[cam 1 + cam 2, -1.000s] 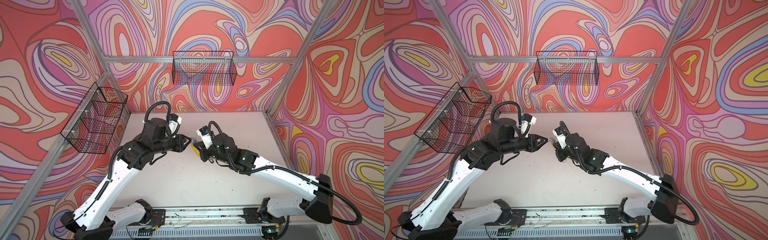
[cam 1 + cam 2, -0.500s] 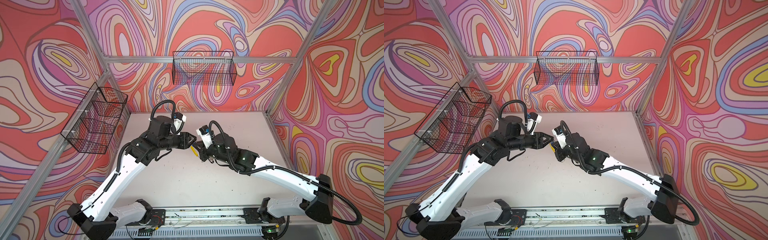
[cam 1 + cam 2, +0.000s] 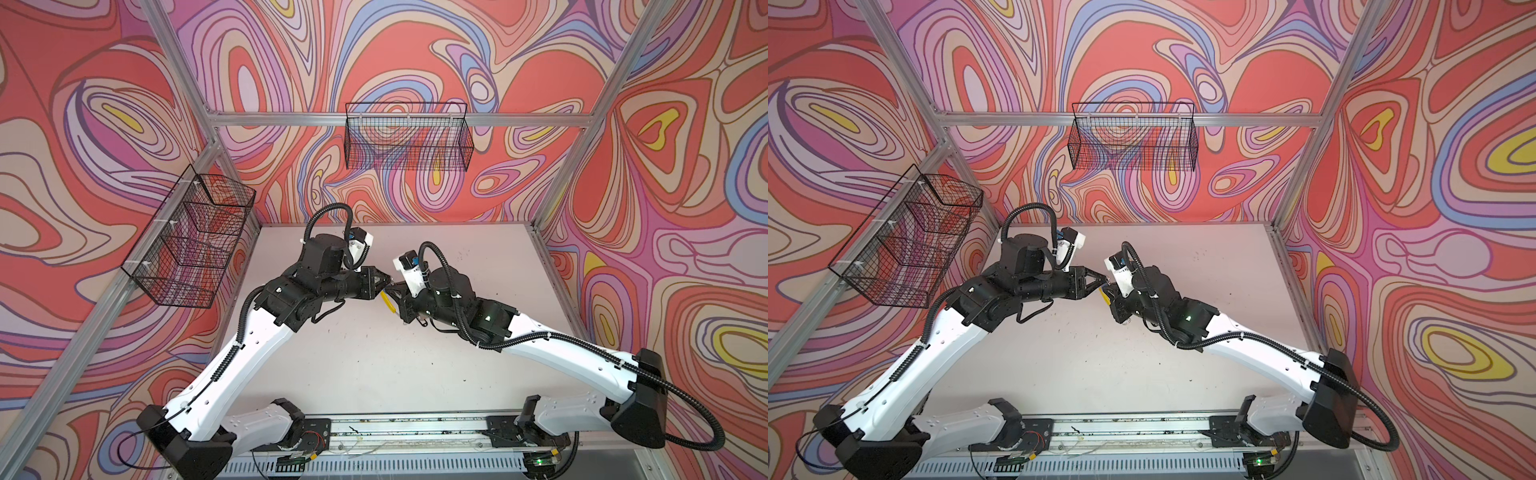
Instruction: Put the keys on the keyring
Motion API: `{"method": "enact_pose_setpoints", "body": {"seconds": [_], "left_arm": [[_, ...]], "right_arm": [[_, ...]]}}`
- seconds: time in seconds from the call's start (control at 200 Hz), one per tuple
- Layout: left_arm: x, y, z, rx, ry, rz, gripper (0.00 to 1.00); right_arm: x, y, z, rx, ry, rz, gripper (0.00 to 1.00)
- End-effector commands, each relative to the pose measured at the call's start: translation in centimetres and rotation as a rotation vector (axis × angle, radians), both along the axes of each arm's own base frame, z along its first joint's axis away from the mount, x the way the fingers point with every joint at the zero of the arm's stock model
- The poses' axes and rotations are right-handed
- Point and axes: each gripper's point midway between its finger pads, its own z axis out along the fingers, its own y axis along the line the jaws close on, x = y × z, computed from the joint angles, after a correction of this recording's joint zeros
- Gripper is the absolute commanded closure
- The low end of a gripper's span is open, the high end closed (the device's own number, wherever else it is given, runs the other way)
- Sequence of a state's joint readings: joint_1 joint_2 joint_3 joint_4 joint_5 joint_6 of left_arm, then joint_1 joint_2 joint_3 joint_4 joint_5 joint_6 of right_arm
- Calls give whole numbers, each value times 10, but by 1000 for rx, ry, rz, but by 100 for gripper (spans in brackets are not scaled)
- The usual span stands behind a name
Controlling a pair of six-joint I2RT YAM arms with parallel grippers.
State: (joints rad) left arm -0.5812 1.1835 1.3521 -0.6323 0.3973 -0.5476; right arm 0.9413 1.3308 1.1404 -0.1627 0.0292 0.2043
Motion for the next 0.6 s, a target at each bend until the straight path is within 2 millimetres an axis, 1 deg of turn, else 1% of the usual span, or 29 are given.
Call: {"method": "enact_pose_setpoints", "body": {"seconds": [0.0, 0.185, 0.325, 0.451, 0.501, 0.596], "left_arm": [[2, -2, 9, -31, -23, -2, 84], [2, -5, 8, -39, -18, -12, 86], [1, -6, 8, -41, -13, -20, 100], [-2, -2, 10, -14, -14, -22, 100], [-5, 0, 10, 11, -6, -30, 100], [-12, 6, 4, 86, 30, -56, 100]], "right_arm": [[-1, -1, 9, 36, -15, -1, 100], [-1, -2, 10, 37, -18, -6, 100], [0, -2, 9, 32, -18, -10, 100], [5, -6, 5, 6, -29, -36, 100], [11, -10, 4, -20, -45, -70, 100], [23, -18, 4, -71, -95, -140, 100]]}}
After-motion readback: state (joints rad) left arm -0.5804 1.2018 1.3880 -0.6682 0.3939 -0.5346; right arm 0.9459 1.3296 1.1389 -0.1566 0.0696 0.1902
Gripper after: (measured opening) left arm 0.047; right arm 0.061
